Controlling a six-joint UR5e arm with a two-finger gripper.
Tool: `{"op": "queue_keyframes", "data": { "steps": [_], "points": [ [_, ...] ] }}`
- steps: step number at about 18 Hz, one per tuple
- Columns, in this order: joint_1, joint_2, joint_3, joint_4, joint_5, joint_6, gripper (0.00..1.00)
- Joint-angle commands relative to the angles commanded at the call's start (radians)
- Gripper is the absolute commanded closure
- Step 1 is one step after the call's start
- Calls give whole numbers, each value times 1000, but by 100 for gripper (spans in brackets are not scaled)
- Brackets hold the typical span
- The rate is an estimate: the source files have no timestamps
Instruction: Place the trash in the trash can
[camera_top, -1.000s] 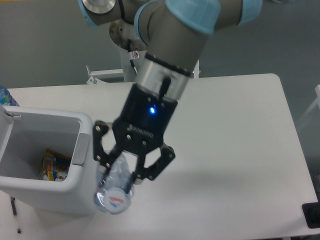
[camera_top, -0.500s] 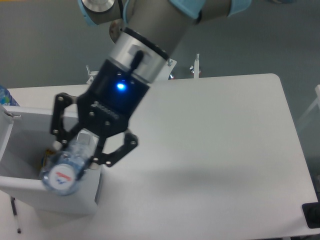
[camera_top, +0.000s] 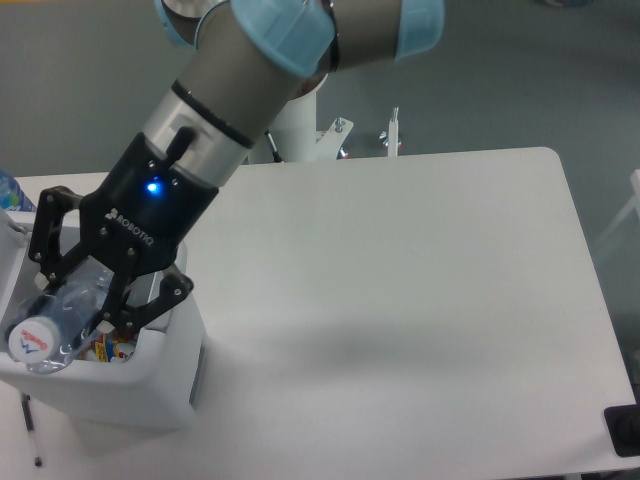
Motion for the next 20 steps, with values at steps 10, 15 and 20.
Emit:
{"op": "queue_keyframes", "data": {
  "steps": [10,15,20],
  "points": [
    [-2,-15,-71,34,3,94,19],
    [14,-11,-69,34,6,94,9],
    [121,-3,-74,28,11,86,8]
  ]
}}
